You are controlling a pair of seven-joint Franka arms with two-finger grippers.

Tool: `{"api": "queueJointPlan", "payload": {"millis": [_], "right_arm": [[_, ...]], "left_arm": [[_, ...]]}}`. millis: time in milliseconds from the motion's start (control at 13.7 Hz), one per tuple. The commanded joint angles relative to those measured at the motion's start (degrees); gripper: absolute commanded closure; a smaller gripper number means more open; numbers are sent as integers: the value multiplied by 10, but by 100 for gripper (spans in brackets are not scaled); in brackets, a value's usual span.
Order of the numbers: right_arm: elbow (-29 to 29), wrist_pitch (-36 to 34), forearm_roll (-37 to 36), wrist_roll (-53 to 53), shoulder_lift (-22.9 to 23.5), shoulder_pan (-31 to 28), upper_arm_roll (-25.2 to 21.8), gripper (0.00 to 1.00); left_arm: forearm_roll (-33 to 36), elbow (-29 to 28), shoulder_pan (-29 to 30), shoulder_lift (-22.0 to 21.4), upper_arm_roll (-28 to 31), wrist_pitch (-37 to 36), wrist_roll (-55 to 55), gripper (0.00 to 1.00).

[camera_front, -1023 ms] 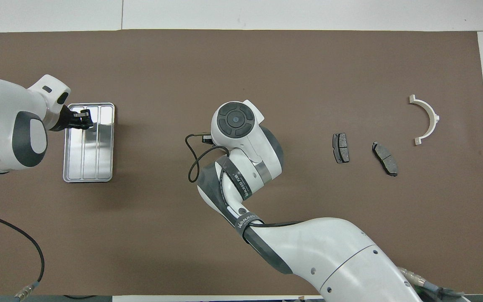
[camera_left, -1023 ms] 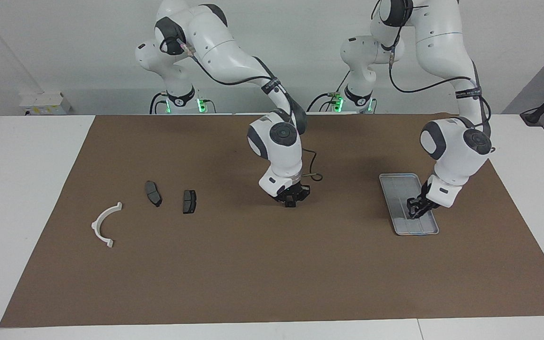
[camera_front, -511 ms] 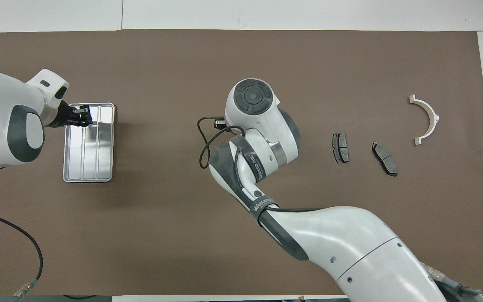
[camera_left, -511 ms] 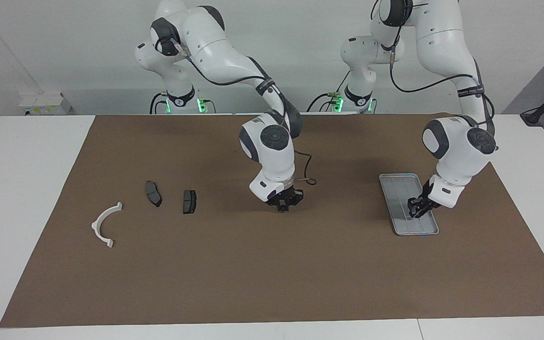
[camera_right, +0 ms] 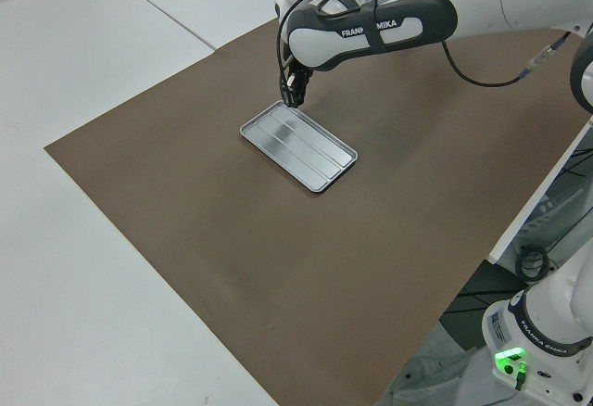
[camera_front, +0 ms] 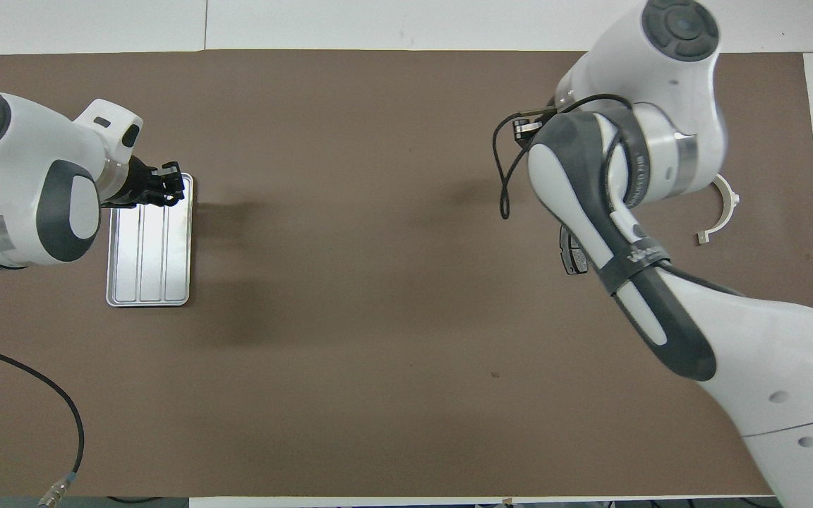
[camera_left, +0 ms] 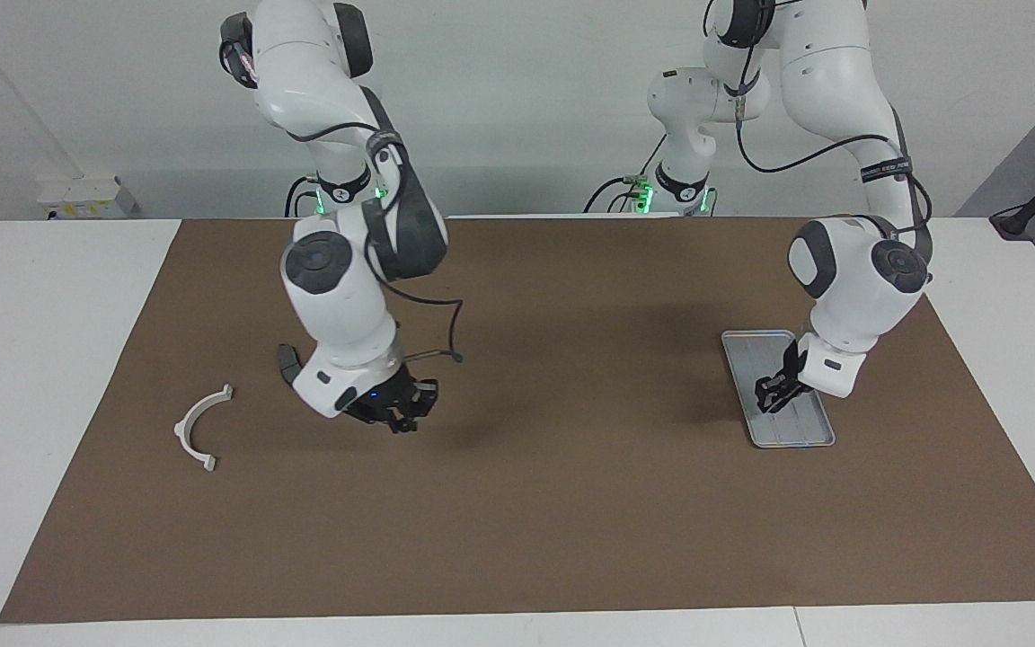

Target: Place bearing gear from tray to pile

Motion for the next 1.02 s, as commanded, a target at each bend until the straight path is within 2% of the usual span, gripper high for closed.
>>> {"api": "queueJointPlan", "payload": {"millis": [0, 219, 365, 438, 584, 730, 950], "right_arm": [[-21, -31, 3, -107, -18, -72, 9, 100], [-89, -16, -14, -176, -46, -120, 7, 100], [-146, 30, -23, -190, -65, -135, 7, 100], [-182, 66, -23, -194, -74, -142, 8, 100], [-228, 119, -23, -196, -83, -144, 8, 100], [-235, 130, -23, -198, -78, -145, 8, 100], [-261, 176, -23, -207, -73, -146, 8, 100]], "left_arm": [[1, 11, -98, -2, 11, -7, -155, 98], [14, 30, -223, 3, 15, -11, -318, 98], [75, 46, -277, 22, 12, -4, -407, 98], [76, 56, -299, 40, 13, 4, -427, 98], [75, 98, -311, 73, 13, 6, -445, 98], [80, 140, -312, 109, 14, 5, -446, 98], [82, 143, -322, 137, 16, 6, -458, 98]]}}
